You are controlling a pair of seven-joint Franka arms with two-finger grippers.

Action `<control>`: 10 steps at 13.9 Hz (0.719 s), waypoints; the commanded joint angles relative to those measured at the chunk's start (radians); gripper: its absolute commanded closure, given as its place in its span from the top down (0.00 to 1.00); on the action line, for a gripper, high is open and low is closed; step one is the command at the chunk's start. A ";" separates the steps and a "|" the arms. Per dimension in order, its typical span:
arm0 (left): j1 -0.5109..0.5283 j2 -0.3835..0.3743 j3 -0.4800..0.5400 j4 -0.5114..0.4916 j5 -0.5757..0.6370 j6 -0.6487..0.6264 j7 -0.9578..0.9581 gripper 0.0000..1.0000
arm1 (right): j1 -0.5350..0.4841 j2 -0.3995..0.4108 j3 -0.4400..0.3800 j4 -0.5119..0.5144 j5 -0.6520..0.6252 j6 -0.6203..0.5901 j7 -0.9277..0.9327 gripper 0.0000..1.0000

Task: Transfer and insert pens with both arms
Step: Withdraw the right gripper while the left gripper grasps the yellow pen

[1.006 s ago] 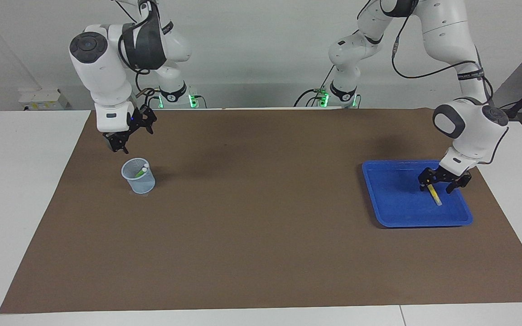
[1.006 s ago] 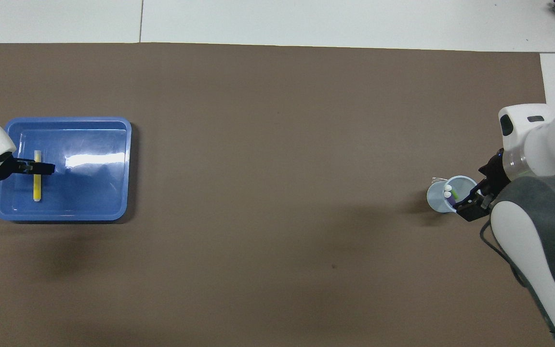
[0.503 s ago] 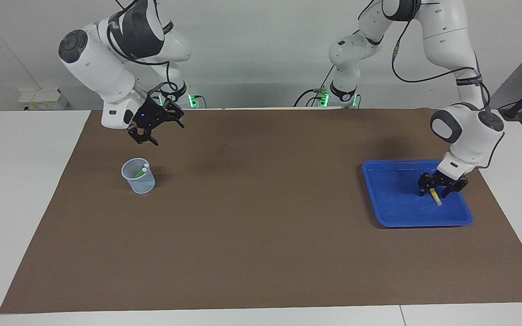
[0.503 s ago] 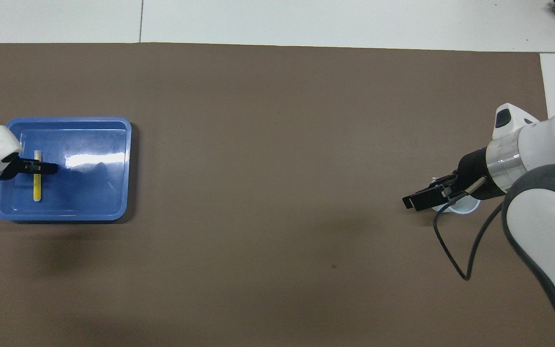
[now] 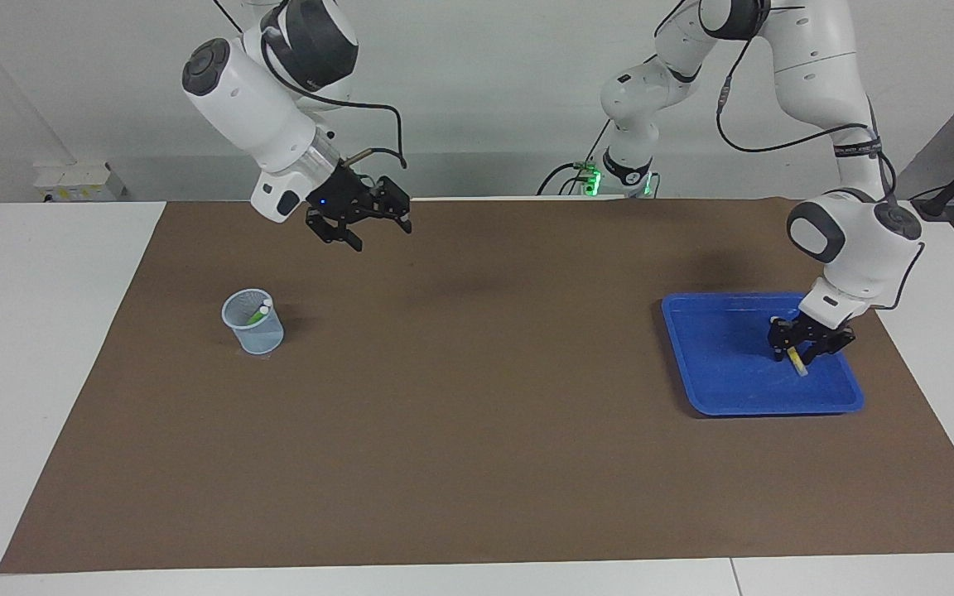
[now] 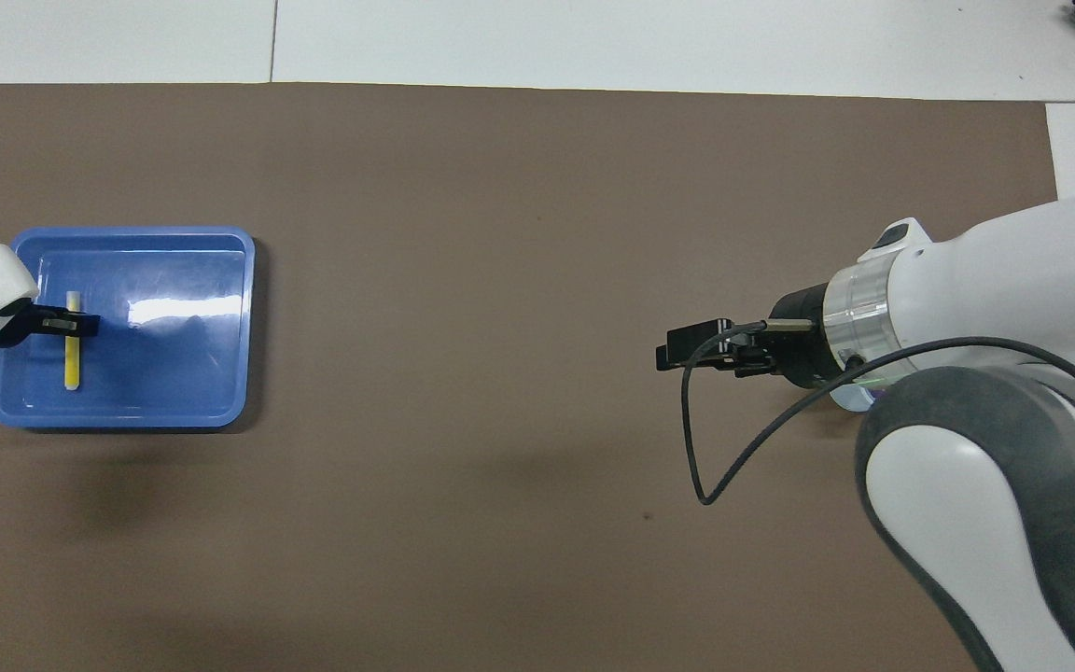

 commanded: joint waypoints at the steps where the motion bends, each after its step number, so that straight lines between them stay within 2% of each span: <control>1: 0.017 0.018 0.000 -0.001 0.018 0.026 0.024 0.23 | 0.026 0.009 0.000 0.000 0.055 0.072 0.103 1.00; 3: 0.016 0.019 0.001 -0.001 0.016 0.028 0.020 0.00 | 0.056 0.011 0.000 -0.001 0.055 0.113 0.137 1.00; 8: 0.008 0.019 0.000 -0.001 0.016 0.019 -0.043 0.00 | 0.082 0.011 0.000 -0.007 0.072 0.158 0.204 1.00; 10: -0.009 0.018 0.000 0.010 0.016 -0.012 -0.142 0.00 | 0.086 0.012 0.000 -0.007 0.077 0.175 0.278 1.00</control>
